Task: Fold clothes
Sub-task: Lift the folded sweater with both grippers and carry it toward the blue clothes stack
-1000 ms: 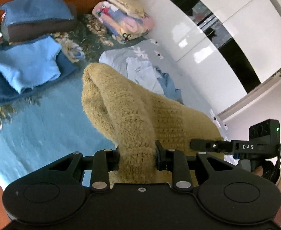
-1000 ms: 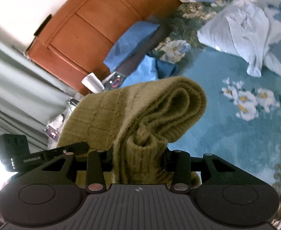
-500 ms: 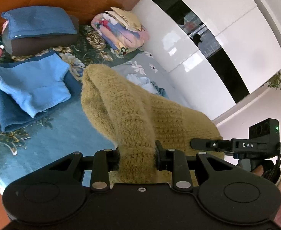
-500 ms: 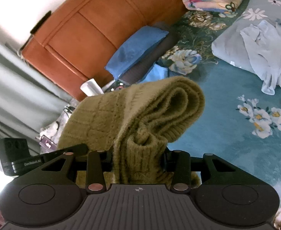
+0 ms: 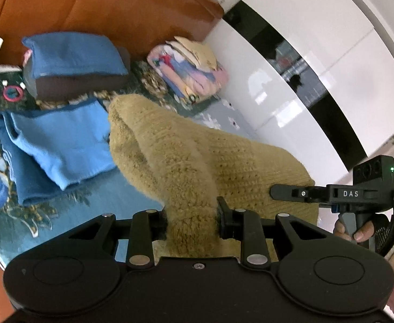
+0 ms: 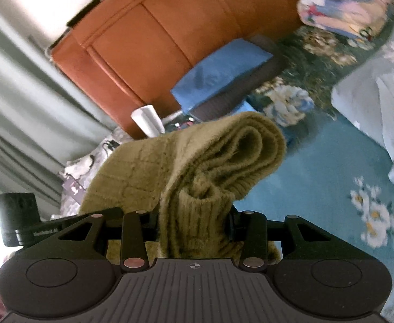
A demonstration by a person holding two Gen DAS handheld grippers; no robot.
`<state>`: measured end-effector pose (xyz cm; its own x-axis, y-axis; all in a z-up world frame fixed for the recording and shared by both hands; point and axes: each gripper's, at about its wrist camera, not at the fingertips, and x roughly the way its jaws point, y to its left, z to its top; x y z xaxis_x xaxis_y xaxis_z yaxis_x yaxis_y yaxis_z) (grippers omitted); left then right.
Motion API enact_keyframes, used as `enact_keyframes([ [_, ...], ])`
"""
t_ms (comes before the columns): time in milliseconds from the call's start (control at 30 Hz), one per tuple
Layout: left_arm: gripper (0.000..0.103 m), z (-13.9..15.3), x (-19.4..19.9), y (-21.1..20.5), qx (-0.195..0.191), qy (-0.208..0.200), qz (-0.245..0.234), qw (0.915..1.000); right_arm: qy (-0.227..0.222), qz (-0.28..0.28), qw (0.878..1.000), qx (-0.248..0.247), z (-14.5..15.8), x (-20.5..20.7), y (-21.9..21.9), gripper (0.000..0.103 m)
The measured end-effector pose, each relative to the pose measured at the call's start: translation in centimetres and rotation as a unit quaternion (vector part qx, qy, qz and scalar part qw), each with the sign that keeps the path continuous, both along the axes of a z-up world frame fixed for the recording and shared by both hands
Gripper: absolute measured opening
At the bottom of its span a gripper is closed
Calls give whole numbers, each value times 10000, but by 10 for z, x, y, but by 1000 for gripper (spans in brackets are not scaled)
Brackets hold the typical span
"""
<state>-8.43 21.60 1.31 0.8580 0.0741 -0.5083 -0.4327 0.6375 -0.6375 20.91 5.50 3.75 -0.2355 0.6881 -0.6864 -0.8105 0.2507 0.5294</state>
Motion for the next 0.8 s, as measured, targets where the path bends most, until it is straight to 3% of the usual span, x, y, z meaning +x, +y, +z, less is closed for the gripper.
enact_keyframes([
  [200,27,7,11,-6,99,135,244,9996,-37,460,9989,42,1,17,19,38],
  [433,27,-5,18,12,-37,331,364,9988,94,670,9976,-155,-17,28,50,38],
  [633,27,-35,28,57,-366,485,304,9977,123,687,9961,-545,-44,38,95,38],
  [800,27,-63,41,116,-564,580,204,9965,69,702,9931,-932,-61,48,159,38],
])
